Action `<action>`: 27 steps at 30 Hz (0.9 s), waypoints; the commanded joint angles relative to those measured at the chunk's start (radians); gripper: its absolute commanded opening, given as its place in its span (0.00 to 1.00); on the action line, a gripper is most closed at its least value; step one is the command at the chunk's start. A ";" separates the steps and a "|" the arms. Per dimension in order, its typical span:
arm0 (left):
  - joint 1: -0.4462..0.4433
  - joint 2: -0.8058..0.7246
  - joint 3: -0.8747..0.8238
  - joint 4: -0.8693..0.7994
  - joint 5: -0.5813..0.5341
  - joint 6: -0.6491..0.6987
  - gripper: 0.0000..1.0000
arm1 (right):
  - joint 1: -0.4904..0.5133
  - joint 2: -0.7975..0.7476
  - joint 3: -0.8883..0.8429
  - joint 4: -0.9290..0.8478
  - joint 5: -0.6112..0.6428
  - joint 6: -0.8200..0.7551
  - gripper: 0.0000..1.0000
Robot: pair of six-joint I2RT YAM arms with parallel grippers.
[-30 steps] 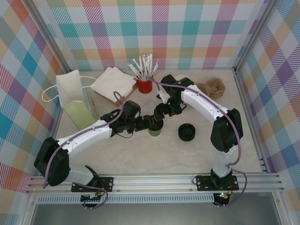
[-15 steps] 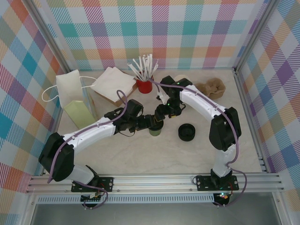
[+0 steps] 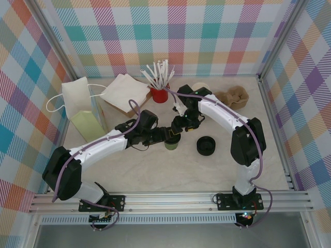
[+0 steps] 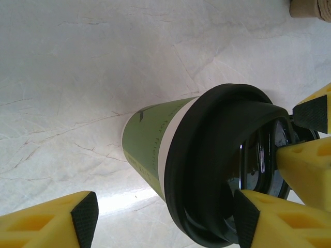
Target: Pack the takeout coffee
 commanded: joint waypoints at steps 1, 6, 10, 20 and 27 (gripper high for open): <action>0.006 -0.014 -0.059 -0.100 -0.044 -0.008 0.69 | 0.004 0.047 -0.045 -0.044 0.034 0.000 0.62; 0.006 -0.034 -0.098 -0.118 -0.059 -0.043 0.66 | 0.004 0.056 -0.050 -0.053 0.034 -0.002 0.62; 0.006 -0.043 -0.117 -0.130 -0.058 -0.053 0.64 | 0.004 0.069 -0.050 -0.067 0.034 -0.003 0.62; 0.006 -0.007 -0.106 -0.163 -0.072 -0.062 0.62 | 0.003 0.094 -0.050 -0.092 0.040 -0.014 0.61; 0.006 0.022 -0.105 -0.191 -0.052 -0.086 0.57 | 0.004 0.111 -0.052 -0.125 0.057 -0.022 0.60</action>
